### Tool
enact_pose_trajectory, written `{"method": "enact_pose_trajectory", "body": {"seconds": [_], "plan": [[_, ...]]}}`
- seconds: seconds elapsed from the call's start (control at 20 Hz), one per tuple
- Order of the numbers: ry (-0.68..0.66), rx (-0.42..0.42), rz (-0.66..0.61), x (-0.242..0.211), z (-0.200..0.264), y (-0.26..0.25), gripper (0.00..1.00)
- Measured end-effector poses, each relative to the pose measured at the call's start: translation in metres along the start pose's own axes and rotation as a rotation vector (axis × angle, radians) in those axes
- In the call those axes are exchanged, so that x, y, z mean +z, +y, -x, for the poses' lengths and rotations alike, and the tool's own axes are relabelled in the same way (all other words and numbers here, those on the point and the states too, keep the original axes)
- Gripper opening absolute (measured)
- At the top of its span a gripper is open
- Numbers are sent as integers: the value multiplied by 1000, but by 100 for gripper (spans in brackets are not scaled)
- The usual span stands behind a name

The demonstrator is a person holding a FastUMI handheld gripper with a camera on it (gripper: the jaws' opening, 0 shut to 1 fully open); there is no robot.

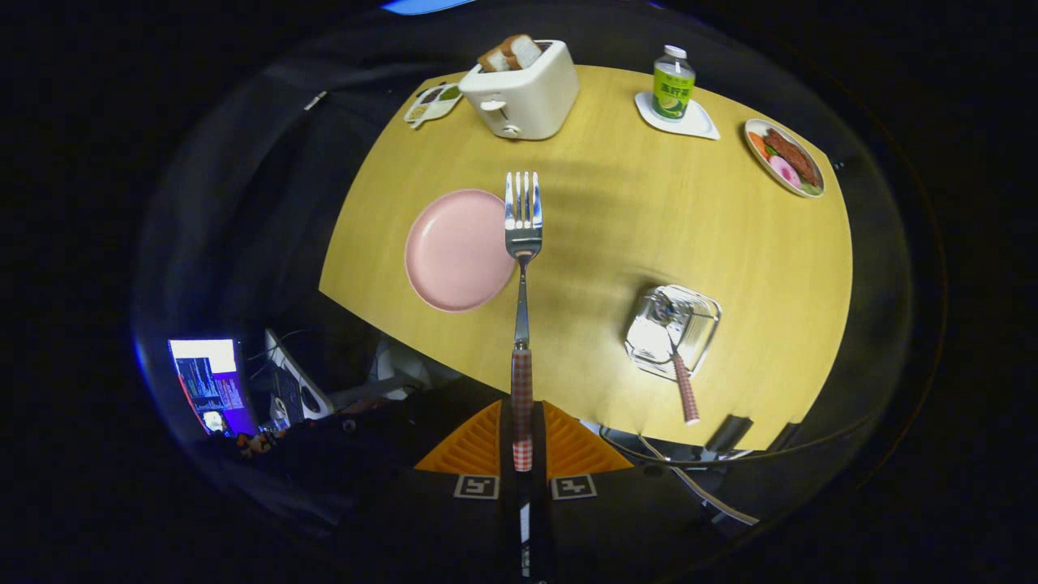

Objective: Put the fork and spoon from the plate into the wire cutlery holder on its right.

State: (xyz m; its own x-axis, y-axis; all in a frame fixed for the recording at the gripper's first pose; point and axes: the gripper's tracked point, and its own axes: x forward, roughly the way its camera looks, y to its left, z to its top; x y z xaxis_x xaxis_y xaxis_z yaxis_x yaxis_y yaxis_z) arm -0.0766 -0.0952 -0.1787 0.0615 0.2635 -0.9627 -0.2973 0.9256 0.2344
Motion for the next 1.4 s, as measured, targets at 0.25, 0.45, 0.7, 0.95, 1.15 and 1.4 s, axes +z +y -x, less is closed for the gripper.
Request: {"method": "enact_pose_trajectory", "body": {"seconds": [0.25,0.45,0.7,0.95,1.15,1.4], "plan": [[229,-111,29,-43,13,-67,9],[453,-194,41,-65,4,-109,9],[656,-244,50,-63,-6,-134,8],[734,-249,30,-42,-22,-142,8],[840,-247,54,-40,-22,-145,8],[887,-246,79,-28,-36,-148,8]]}}
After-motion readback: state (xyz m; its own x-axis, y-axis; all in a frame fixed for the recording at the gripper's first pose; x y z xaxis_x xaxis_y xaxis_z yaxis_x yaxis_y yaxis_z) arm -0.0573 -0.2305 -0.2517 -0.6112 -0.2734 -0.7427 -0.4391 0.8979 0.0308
